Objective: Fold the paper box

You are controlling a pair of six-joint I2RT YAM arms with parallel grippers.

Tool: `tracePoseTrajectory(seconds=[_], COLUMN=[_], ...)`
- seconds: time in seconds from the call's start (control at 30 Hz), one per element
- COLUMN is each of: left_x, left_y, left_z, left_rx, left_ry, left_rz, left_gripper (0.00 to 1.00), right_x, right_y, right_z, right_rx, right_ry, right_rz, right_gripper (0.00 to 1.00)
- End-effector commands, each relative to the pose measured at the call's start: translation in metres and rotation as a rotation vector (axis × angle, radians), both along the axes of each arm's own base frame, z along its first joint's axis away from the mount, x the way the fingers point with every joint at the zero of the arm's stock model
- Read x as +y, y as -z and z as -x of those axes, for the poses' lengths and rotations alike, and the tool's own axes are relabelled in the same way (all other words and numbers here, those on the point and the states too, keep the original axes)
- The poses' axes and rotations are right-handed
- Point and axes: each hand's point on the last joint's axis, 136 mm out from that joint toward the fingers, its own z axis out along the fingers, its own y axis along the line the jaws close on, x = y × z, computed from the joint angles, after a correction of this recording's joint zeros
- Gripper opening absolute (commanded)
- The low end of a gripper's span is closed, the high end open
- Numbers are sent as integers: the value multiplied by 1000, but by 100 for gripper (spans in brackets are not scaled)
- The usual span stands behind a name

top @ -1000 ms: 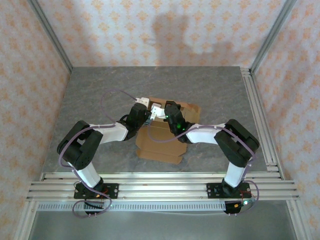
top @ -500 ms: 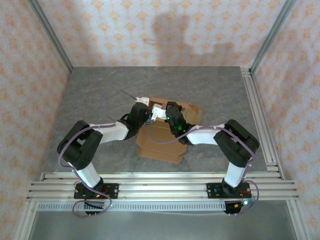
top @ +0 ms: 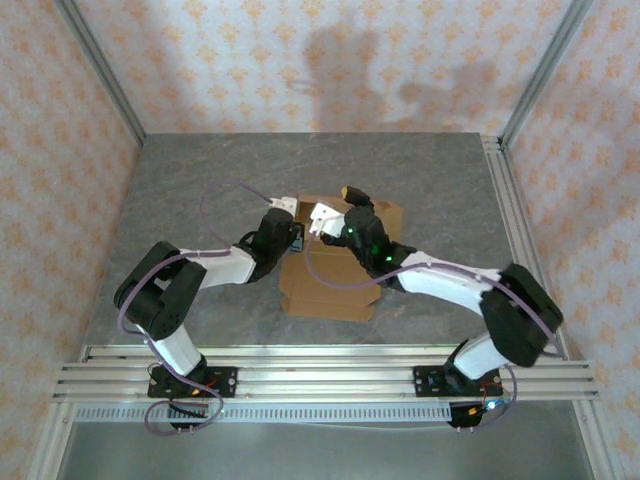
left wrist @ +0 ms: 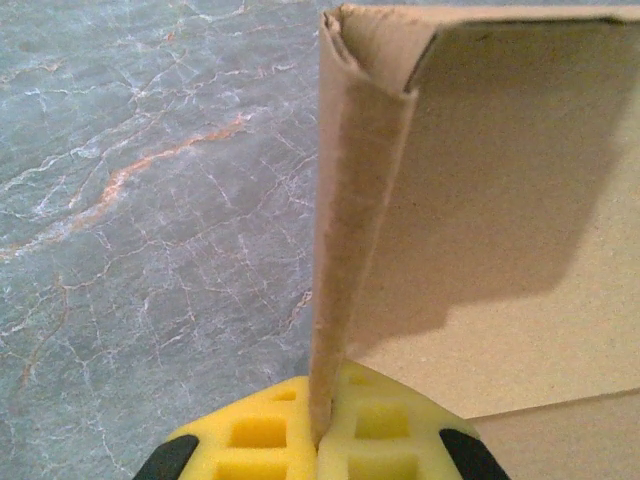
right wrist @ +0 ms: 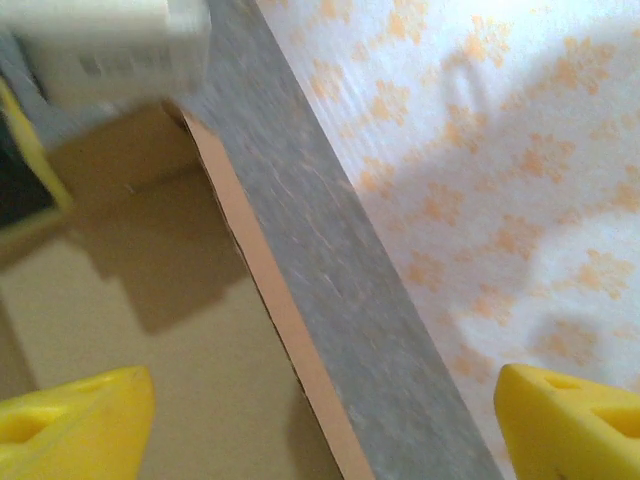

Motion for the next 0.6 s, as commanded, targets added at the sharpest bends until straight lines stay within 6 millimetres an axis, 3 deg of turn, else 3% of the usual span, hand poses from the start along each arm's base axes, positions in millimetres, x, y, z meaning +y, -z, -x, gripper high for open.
tracePoseTrajectory(seconds=[0.0,0.07,0.17,0.37,0.5,0.57], left_x=[5,5,8,13,16,19], left_y=[-19,-21,-26,-32,-32,-33], left_z=[-3,-1,2,1,4,7], left_rx=[-80,-91,-120,-159,-178,-194], left_ry=[-26,-24,-34,-47,-45,-53], left_rz=[17,22,27,-9,-22,-27], left_gripper=[0,0,0,0,0,0], right_x=[15,18,17,0,-1,4], right_y=[-9,-22,-42,-66,-60,-51], right_z=[34,40,30,-32,-59,-61], right_rx=[279,364,458,658,827,913], right_ry=[-119,-161,-158,35,161,180], right_rz=[-257,-374,-555,-820,-809,-754], right_gripper=[89,89,89,82,77,77])
